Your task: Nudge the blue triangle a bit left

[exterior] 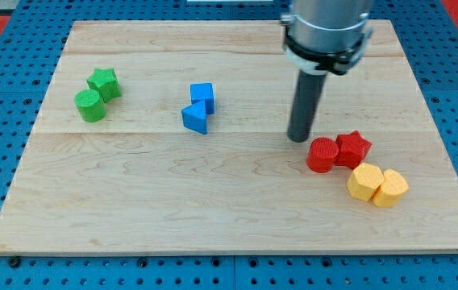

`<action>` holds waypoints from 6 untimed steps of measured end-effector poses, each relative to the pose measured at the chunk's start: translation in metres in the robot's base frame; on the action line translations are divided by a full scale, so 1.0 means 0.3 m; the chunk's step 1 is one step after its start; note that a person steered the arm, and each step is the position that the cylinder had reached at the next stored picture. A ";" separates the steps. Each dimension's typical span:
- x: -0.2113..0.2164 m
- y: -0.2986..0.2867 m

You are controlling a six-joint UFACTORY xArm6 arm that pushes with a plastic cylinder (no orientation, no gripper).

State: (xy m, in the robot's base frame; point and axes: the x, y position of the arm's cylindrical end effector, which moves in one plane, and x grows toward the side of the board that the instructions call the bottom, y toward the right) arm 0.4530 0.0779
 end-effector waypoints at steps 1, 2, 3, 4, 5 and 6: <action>0.000 -0.080; 0.000 -0.110; 0.000 -0.113; 0.000 -0.186; 0.000 -0.289; 0.002 -0.483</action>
